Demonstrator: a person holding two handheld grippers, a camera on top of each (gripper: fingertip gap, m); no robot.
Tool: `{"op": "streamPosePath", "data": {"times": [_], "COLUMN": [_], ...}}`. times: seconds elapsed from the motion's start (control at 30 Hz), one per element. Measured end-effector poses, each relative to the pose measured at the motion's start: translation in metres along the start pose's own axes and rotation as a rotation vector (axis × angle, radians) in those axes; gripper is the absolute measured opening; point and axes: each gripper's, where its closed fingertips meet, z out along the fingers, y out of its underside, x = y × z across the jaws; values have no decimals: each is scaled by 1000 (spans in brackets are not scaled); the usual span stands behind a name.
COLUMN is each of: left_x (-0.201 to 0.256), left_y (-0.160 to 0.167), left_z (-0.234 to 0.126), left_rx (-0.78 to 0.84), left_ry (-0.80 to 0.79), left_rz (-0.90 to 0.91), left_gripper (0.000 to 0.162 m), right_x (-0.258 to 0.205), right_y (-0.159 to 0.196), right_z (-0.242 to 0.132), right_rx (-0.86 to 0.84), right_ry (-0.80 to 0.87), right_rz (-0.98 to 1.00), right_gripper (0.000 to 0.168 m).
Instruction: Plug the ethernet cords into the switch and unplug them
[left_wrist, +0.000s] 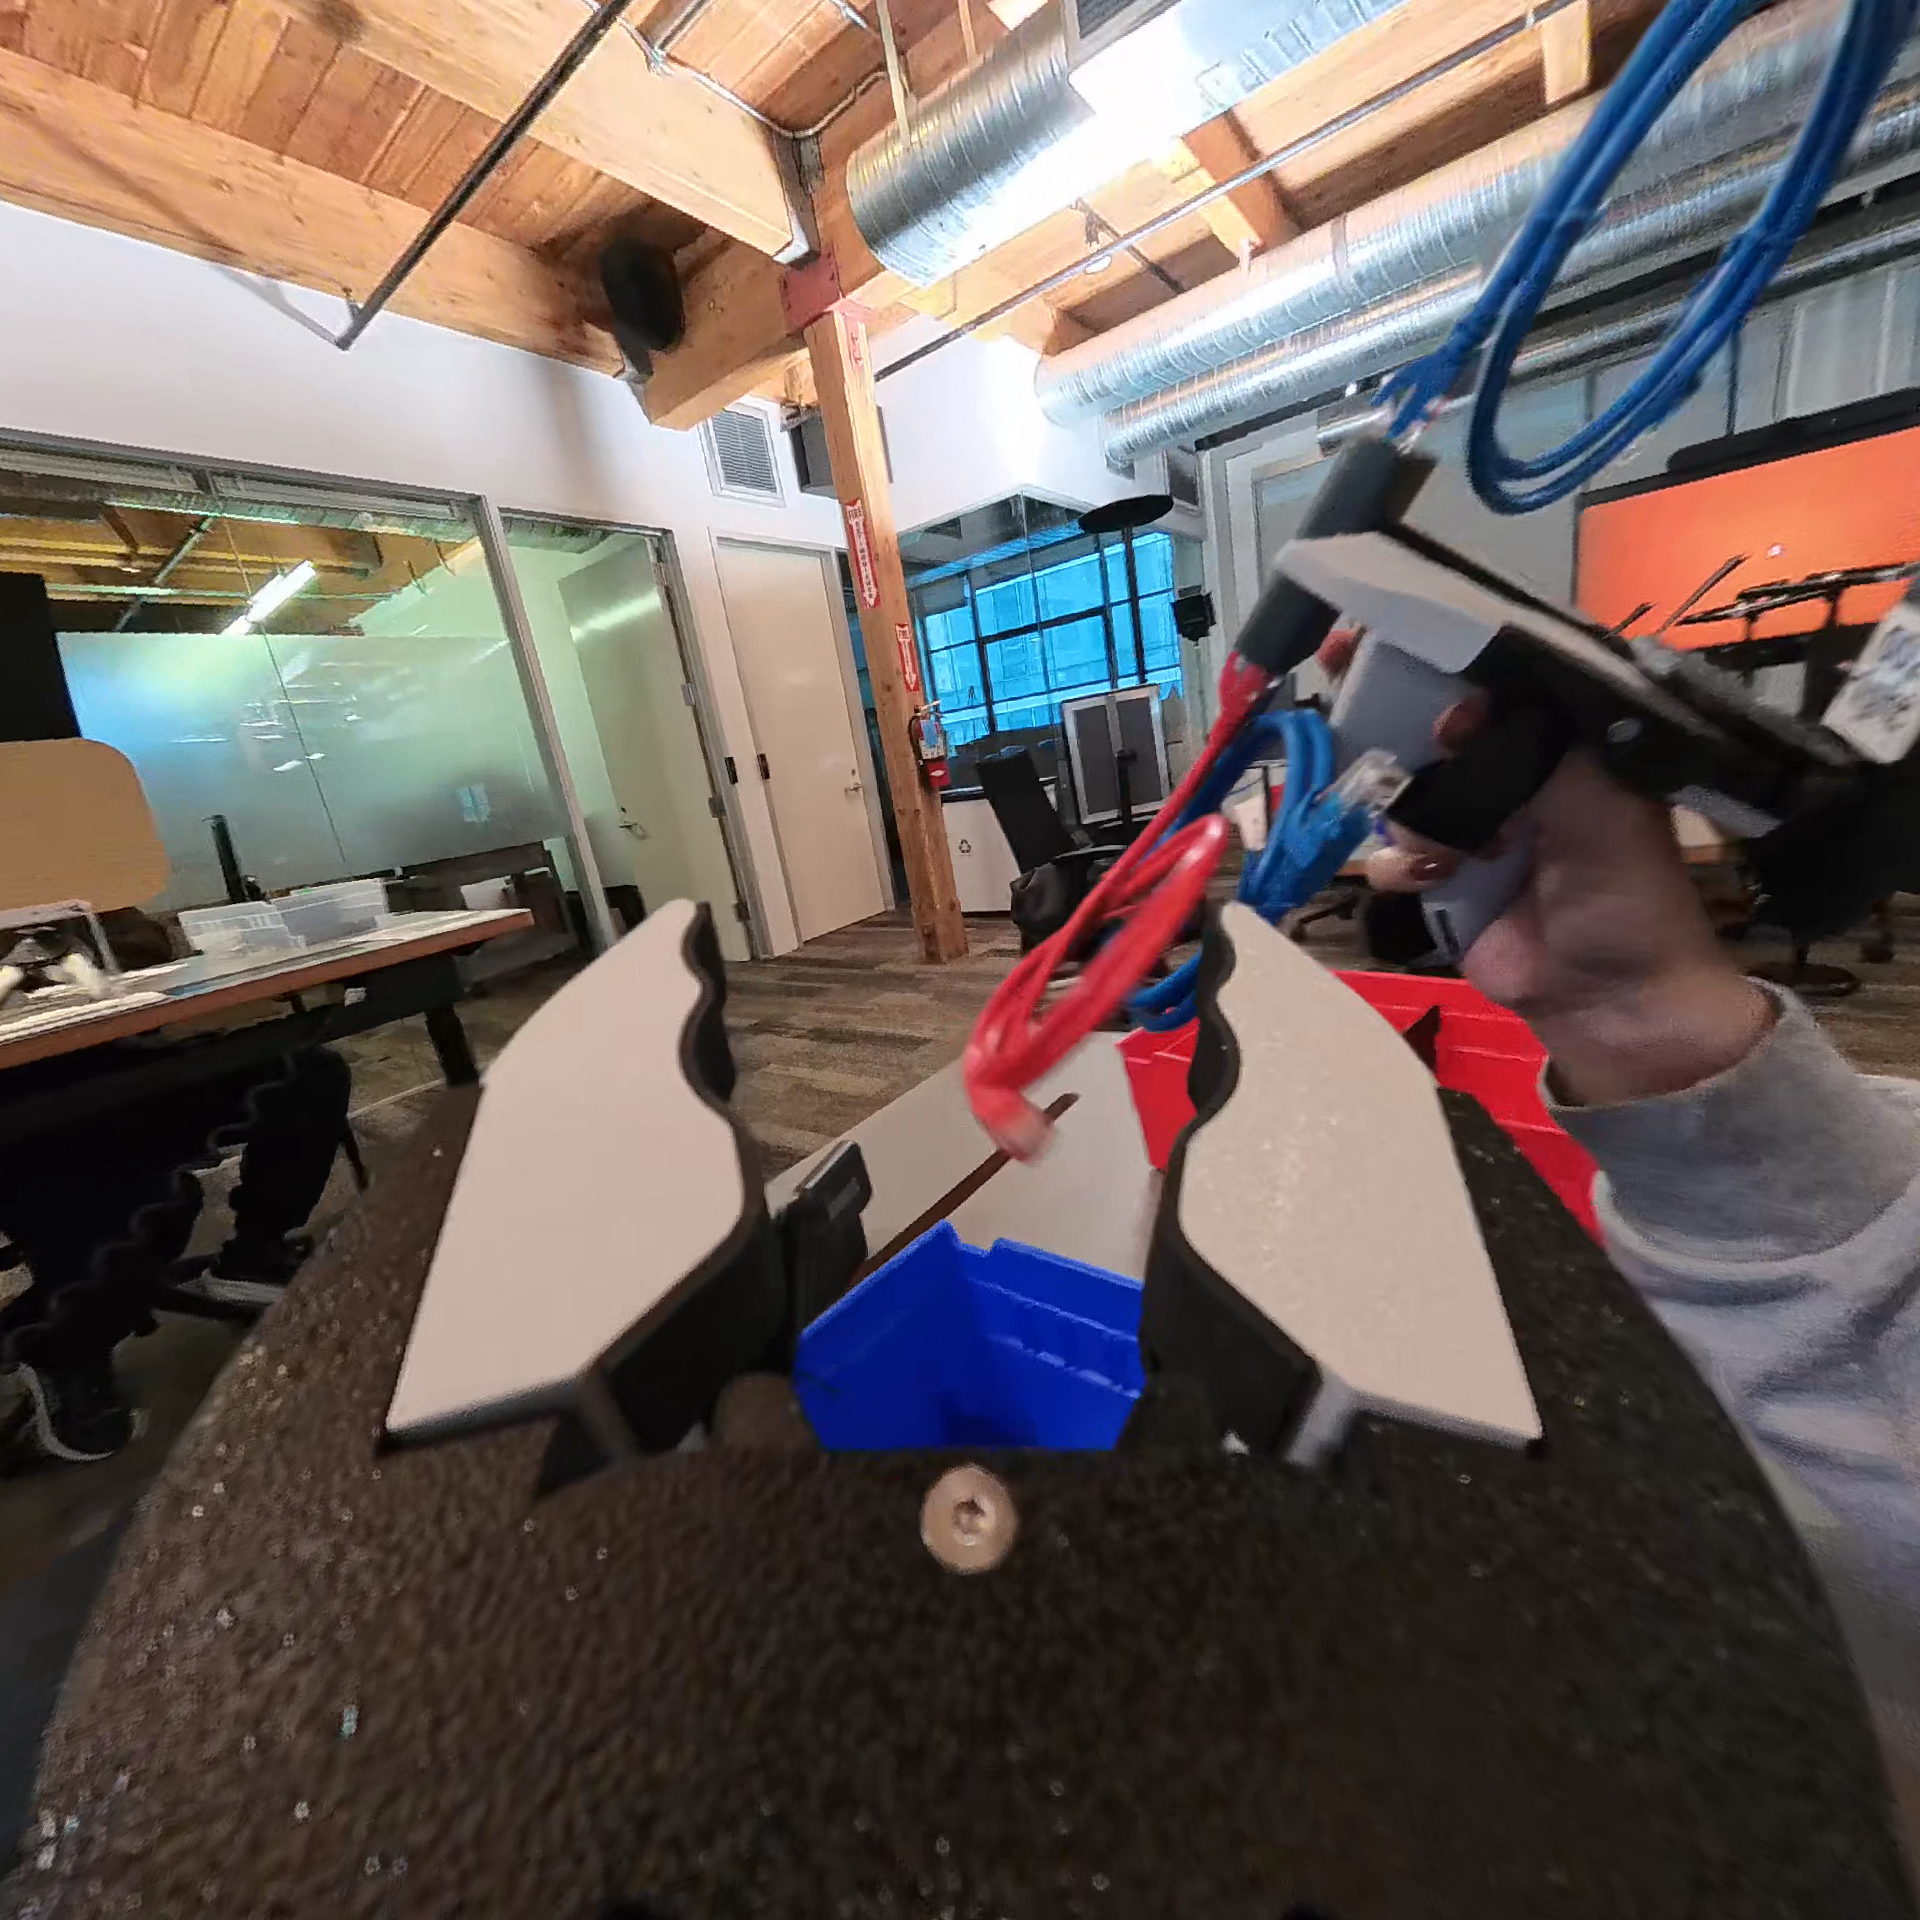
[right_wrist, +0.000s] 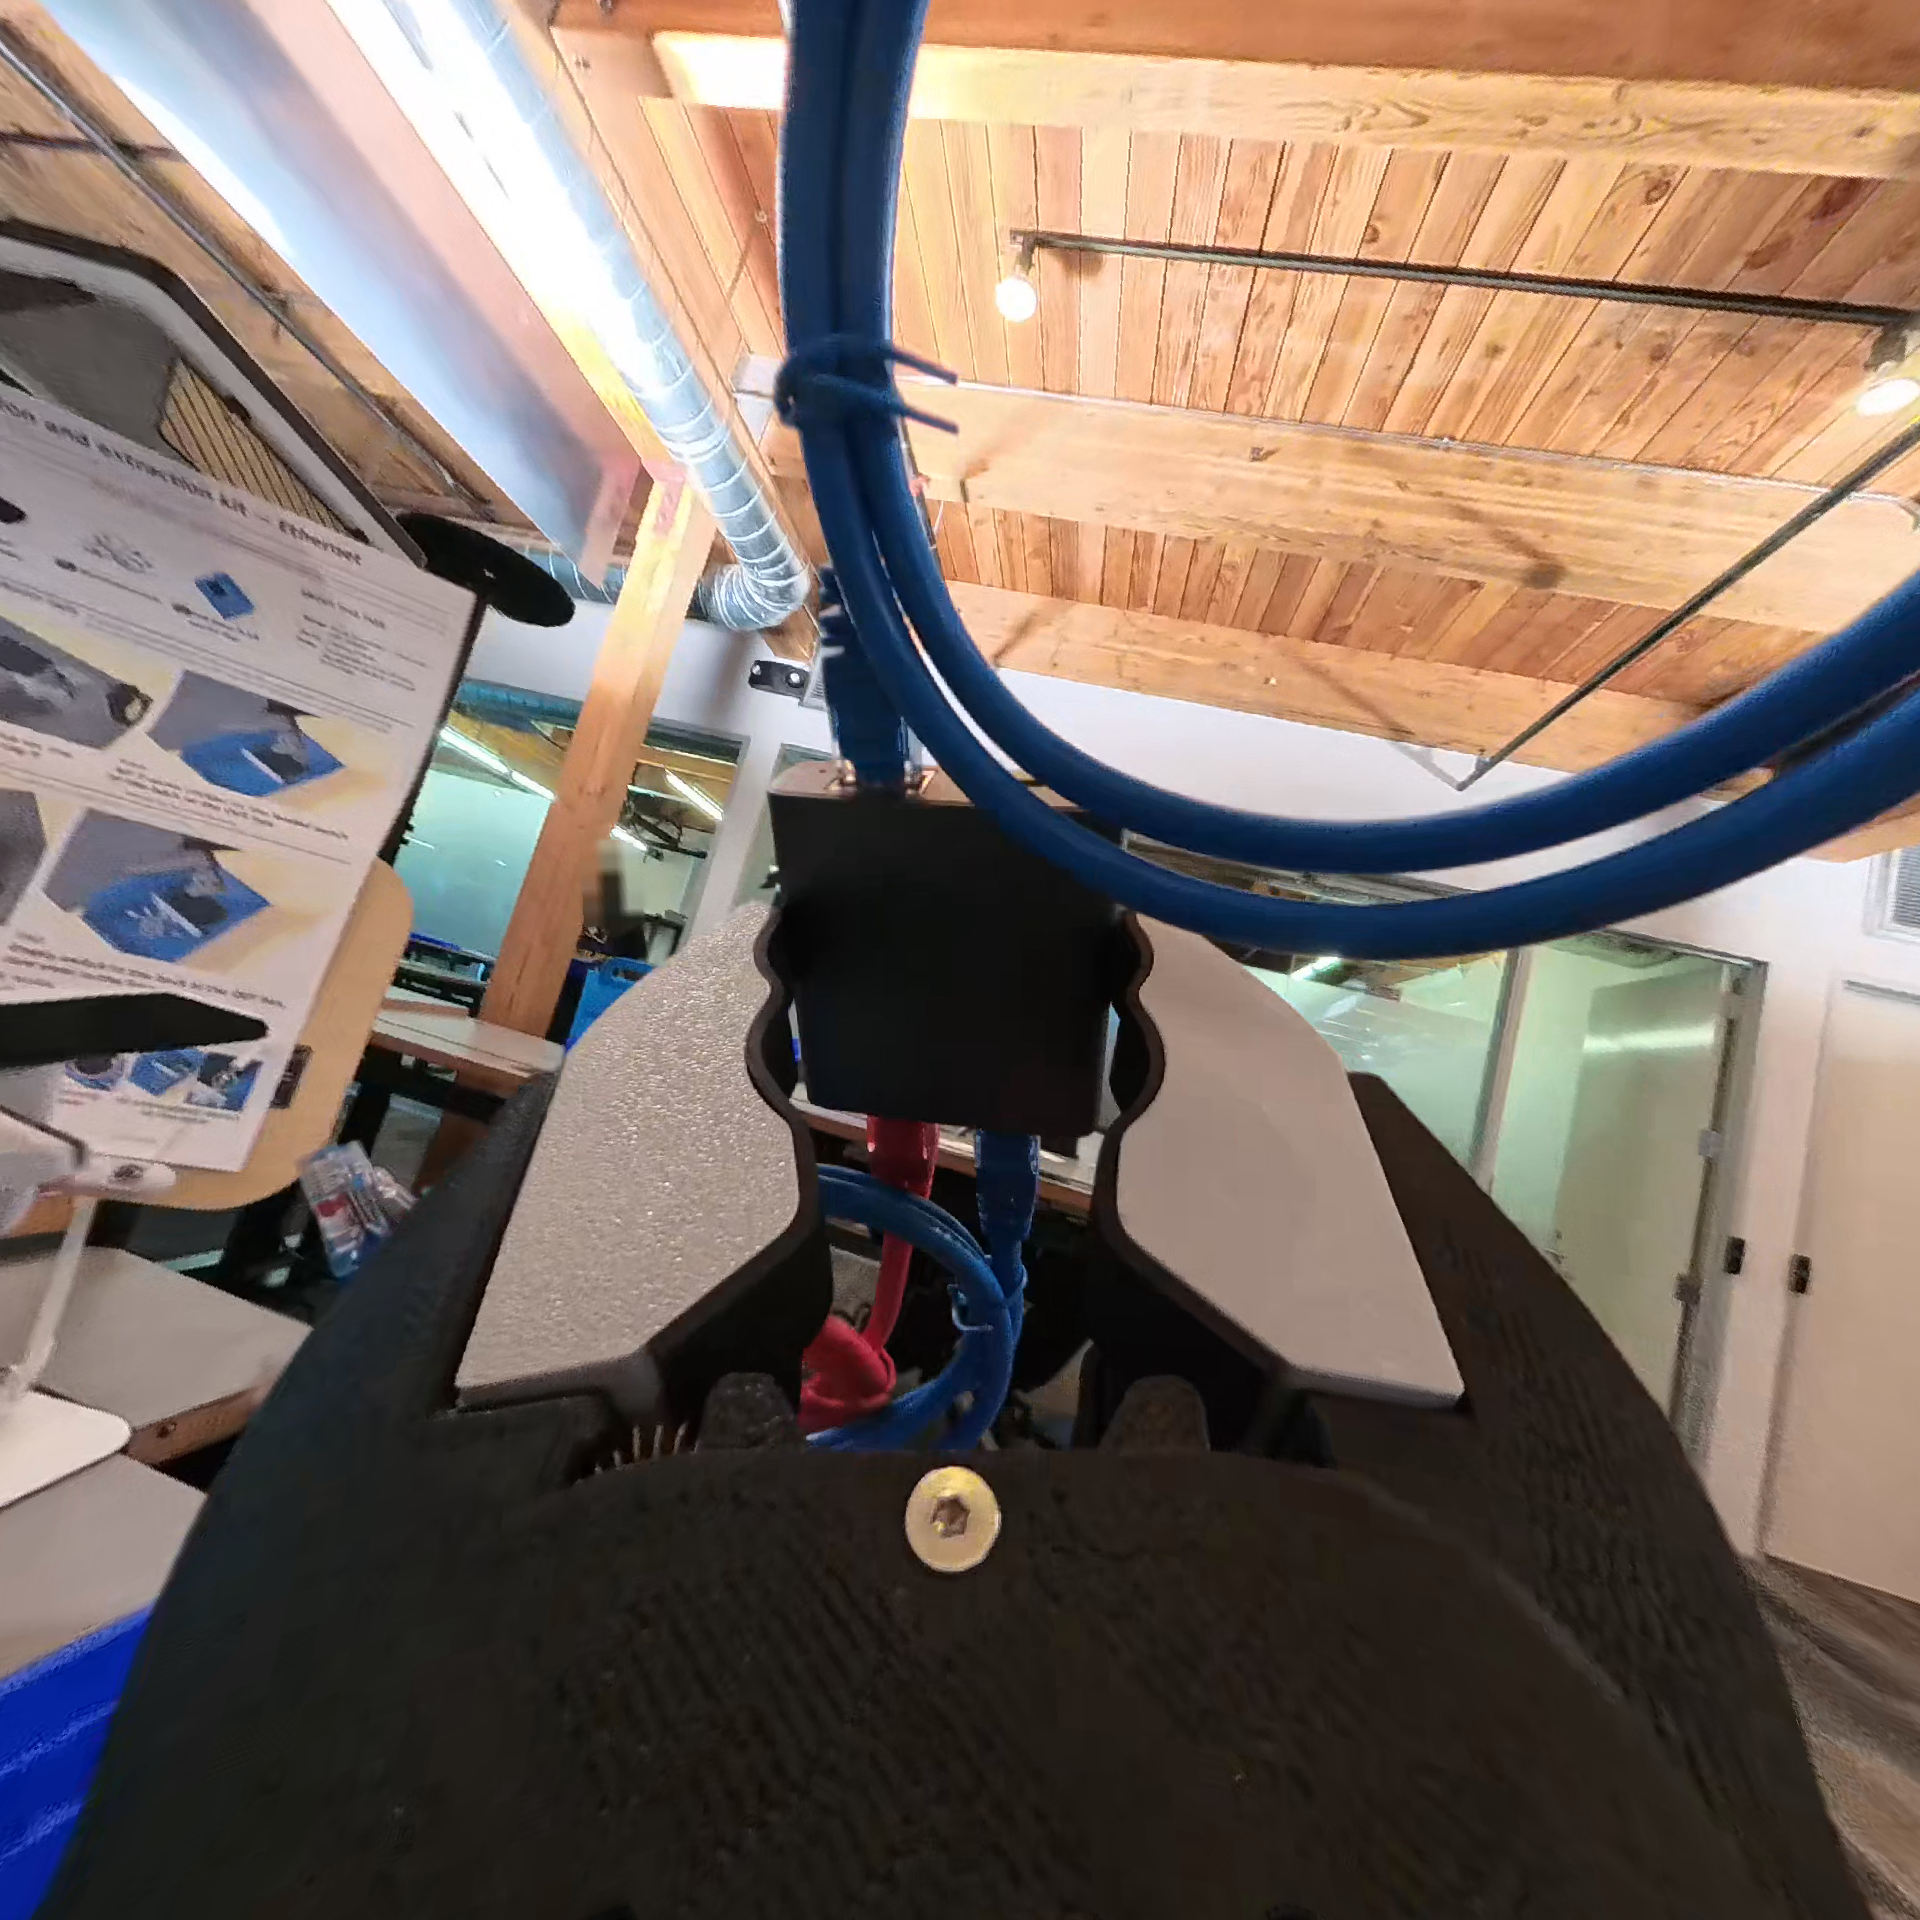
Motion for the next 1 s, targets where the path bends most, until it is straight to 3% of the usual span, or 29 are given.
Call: {"op": "streamPosePath", "data": {"times": [0.17, 0.3, 0.43, 0.5, 0.7, 0.83, 1.0], "left_x": [-33, -91, -114, -110, -70, -28, 25], "left_y": [-1, 8, 43, 52, 36, 39, 10], "left_z": [-17, -47, -57, -55, -37, -18, -14], "left_rx": [25, 88, 11, -82, -262, -168, 74], "left_ry": [-111, -298, -319, -315, -287, -127, 12], "left_rz": [101, 62, 99, 224, 606, 628, 639], "left_gripper": [82, 70, 80, 86, 106, 111, 99], "right_x": [-23, -54, -85, -99, -119, -132, -143], "right_y": [-10, -22, -32, -33, -26, -22, -22], "right_z": [2, 5, 6, 7, 10, 11, 11], "right_rx": [30, 73, 107, 118, 103, 83, 76], "right_ry": [-44, -146, -256, -311, -405, -486, -586], "right_rz": [73, 315, 582, 689, 903, 1086, 1278], "right_gripper": [59, 58, 58, 58, 58, 59, 58]}}
